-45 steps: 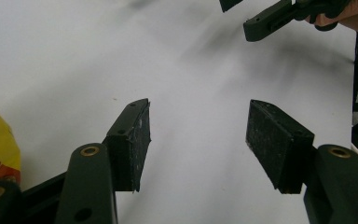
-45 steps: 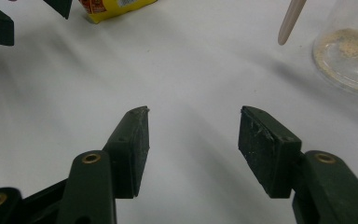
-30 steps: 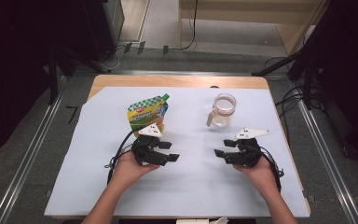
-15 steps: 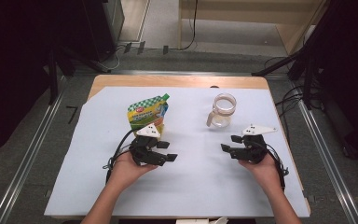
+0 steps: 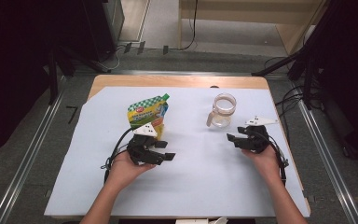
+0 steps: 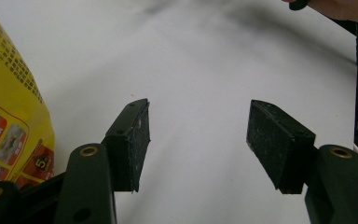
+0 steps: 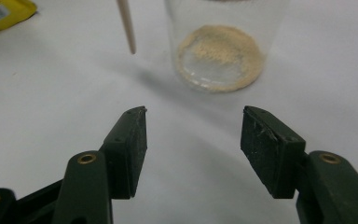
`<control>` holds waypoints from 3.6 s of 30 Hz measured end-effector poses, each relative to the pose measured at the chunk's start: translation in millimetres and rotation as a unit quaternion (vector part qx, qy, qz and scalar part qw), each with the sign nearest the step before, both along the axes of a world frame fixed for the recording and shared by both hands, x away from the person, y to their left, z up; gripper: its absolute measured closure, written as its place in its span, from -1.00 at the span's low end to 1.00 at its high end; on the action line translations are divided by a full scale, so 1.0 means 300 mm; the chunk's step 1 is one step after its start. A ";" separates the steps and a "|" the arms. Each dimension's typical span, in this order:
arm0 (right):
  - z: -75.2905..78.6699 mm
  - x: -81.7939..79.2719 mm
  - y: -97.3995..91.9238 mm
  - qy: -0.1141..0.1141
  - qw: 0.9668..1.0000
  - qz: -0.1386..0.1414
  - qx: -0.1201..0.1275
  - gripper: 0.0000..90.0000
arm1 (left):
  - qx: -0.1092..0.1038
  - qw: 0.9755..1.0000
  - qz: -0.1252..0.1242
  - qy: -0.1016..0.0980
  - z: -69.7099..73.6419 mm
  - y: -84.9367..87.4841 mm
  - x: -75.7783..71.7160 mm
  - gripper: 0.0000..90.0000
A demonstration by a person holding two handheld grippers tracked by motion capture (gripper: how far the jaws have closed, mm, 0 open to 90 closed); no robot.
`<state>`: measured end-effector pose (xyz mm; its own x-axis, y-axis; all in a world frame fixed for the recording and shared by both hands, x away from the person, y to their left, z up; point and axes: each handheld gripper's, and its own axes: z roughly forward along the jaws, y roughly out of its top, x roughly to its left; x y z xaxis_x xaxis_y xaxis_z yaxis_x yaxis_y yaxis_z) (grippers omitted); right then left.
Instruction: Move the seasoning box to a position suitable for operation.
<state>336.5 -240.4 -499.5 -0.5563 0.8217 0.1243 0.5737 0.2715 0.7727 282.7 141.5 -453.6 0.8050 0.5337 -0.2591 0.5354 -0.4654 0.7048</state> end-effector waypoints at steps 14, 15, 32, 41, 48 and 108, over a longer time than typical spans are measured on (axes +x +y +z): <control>-0.003 0.130 0.060 -0.003 0.999 -0.027 0.032 -0.67 | 0.002 1.000 0.000 0.003 -0.005 0.002 0.001 -0.11; -0.003 0.130 0.060 -0.003 0.999 -0.027 0.032 -0.67 | 0.002 1.000 0.000 0.003 -0.005 0.002 0.001 -0.11; -0.032 0.208 0.136 -0.071 0.995 -0.060 0.037 -0.77 | -0.003 1.000 0.002 0.009 -0.012 0.016 -0.011 -0.11; -0.048 0.234 0.152 -0.079 0.993 -0.068 0.054 -0.79 | -0.005 1.000 0.002 0.012 -0.021 0.009 -0.022 -0.11; -0.046 0.231 0.156 -0.089 0.992 -0.071 0.046 -0.75 | -0.010 1.000 0.008 0.011 -0.015 0.023 -0.028 -0.11; 0.079 -0.071 0.272 -0.094 0.994 0.028 0.048 -0.73 | -0.022 1.000 0.003 0.017 -0.006 0.017 -0.003 -0.11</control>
